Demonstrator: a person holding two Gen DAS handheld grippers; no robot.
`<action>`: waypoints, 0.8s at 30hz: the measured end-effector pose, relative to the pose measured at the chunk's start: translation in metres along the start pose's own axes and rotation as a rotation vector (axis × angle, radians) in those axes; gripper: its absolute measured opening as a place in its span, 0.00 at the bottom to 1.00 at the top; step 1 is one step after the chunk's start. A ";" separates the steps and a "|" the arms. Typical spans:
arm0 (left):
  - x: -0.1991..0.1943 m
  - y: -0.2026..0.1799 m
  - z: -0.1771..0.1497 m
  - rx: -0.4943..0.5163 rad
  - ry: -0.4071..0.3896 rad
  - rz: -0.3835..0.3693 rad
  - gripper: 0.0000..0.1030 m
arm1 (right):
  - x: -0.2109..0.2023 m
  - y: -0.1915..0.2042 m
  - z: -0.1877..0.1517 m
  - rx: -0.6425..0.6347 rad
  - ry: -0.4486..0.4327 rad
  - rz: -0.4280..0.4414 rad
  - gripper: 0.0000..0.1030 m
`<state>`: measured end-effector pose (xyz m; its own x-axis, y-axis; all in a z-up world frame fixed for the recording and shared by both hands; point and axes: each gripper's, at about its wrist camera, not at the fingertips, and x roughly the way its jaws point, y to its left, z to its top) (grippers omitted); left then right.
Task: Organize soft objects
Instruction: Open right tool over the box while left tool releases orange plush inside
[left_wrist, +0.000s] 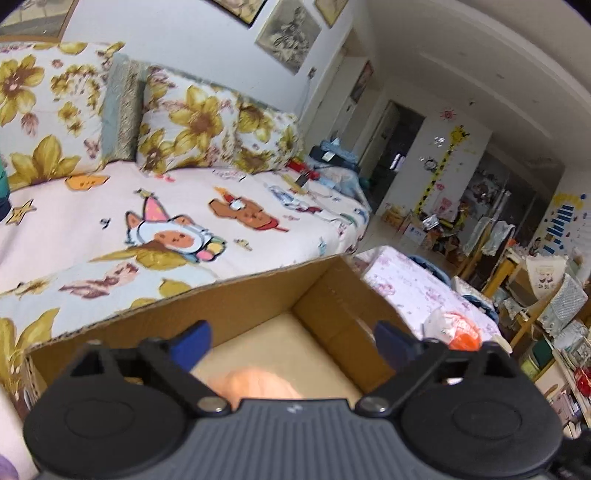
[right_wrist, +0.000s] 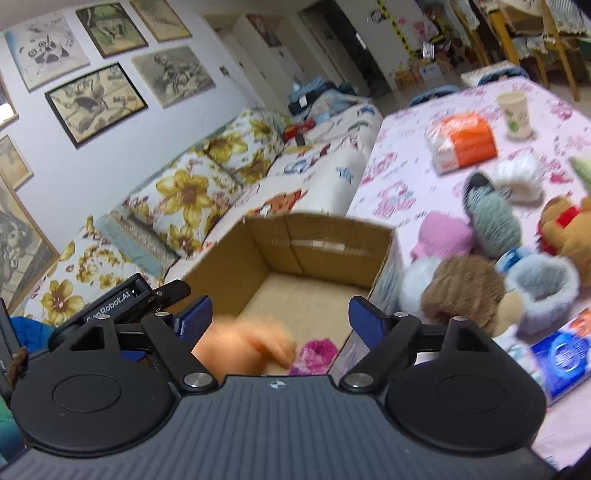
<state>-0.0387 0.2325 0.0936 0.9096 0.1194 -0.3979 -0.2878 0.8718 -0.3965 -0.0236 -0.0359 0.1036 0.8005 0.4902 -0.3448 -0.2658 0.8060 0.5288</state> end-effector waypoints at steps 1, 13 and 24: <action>-0.001 -0.002 0.000 0.007 -0.006 -0.014 0.97 | -0.009 0.001 -0.005 -0.010 -0.018 -0.012 0.99; -0.012 -0.032 -0.017 0.117 -0.092 -0.105 0.99 | -0.054 -0.025 -0.022 -0.219 -0.230 -0.170 1.00; -0.018 -0.056 -0.033 0.203 -0.143 -0.214 0.99 | -0.083 -0.058 -0.034 -0.219 -0.329 -0.295 1.00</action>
<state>-0.0493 0.1657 0.0956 0.9801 -0.0235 -0.1972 -0.0333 0.9595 -0.2797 -0.0930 -0.1122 0.0755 0.9764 0.1285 -0.1738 -0.0809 0.9629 0.2576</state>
